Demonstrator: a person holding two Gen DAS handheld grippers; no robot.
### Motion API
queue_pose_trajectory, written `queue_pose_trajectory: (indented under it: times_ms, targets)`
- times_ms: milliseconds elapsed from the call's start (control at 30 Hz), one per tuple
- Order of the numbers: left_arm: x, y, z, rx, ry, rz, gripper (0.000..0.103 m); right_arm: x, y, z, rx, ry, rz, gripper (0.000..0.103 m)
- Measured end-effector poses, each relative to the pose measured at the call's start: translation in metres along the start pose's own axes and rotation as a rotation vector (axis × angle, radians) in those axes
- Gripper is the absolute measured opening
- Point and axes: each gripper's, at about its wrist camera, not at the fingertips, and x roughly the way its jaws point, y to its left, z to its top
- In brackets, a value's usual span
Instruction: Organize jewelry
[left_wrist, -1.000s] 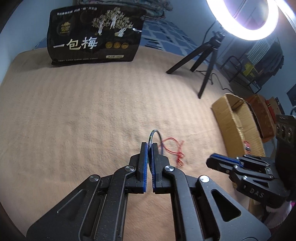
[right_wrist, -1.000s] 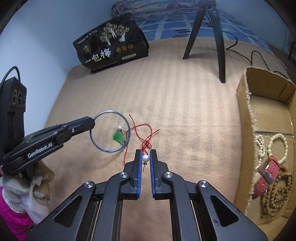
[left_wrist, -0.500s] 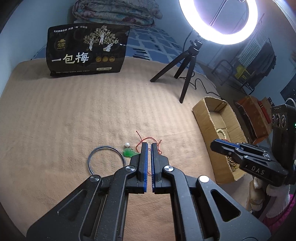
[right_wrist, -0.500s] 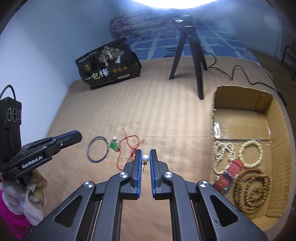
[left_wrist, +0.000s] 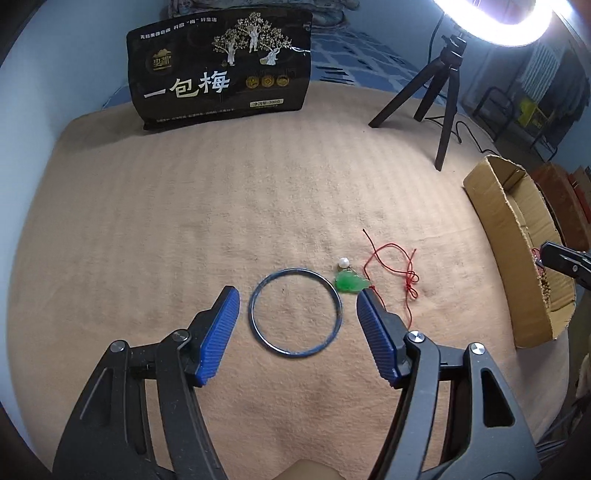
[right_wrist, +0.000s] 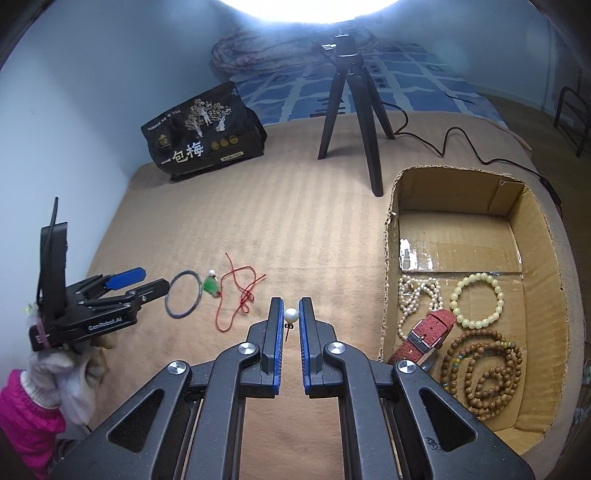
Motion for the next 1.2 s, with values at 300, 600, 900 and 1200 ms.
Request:
queue_pose_trajectory:
  times_ms: [300, 600, 900, 1200]
  targets:
    - [0.031, 0.024, 0.001, -0.142, 0.072, -0.036, 0.074, 0.001, -0.003, -0.001, 0.003, 0.004, -0.009, 0.007]
    - [0.052, 0.01, -0.002, -0.122, 0.128, -0.037, 0.077, 0.007, -0.003, -0.002, 0.007, 0.012, -0.016, 0.007]
    - [0.06, -0.015, -0.012, 0.017, 0.096, 0.073, 0.092, 0.008, -0.002, -0.002, 0.008, 0.014, -0.019, 0.007]
    - [0.064, -0.005, -0.01, -0.037, 0.069, 0.088, 0.1, 0.01, -0.007, -0.003, 0.008, 0.018, -0.032, 0.007]
